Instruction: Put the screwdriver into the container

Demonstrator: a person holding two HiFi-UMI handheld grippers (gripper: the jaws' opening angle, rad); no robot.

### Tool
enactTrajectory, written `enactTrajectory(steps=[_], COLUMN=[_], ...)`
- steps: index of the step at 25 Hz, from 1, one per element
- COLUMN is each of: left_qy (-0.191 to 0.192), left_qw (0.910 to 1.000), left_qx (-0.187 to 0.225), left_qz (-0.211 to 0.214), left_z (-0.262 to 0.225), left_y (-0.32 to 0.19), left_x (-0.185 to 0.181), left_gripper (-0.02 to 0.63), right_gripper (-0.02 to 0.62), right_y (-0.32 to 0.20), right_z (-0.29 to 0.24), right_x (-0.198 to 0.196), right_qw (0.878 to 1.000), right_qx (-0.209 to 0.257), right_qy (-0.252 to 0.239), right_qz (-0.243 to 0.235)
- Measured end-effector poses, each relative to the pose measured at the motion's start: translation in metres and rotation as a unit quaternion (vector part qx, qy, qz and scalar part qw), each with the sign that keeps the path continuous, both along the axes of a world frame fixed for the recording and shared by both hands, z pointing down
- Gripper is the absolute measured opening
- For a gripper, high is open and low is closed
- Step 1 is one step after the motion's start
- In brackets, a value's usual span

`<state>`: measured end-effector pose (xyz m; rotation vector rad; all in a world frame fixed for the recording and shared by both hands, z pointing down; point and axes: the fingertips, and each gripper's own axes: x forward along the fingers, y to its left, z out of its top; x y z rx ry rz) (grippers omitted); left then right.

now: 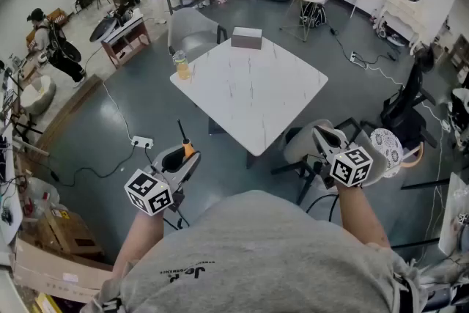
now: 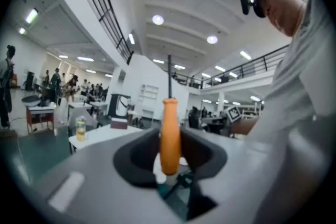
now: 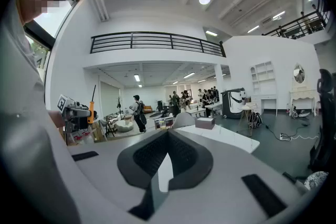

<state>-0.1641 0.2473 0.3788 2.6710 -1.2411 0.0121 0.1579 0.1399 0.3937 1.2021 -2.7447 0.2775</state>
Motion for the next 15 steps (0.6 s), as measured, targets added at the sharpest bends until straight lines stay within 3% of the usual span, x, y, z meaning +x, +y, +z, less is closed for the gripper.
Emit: enactTrajectory(steps=[15], left_qy=[-0.015], left_qw=[0.9998], left_qx=[0.002], left_qz=[-0.008], left_z=[-0.009], left_y=[0.003], left_x=[0.029], left_gripper=[0.123], right_gripper=[0.008], right_y=[-0.008], right_z=[-0.012], right_x=[0.022], right_qw=[1.0], right_qx=[0.012], right_qy=[-0.02], right_qz=[-0.006])
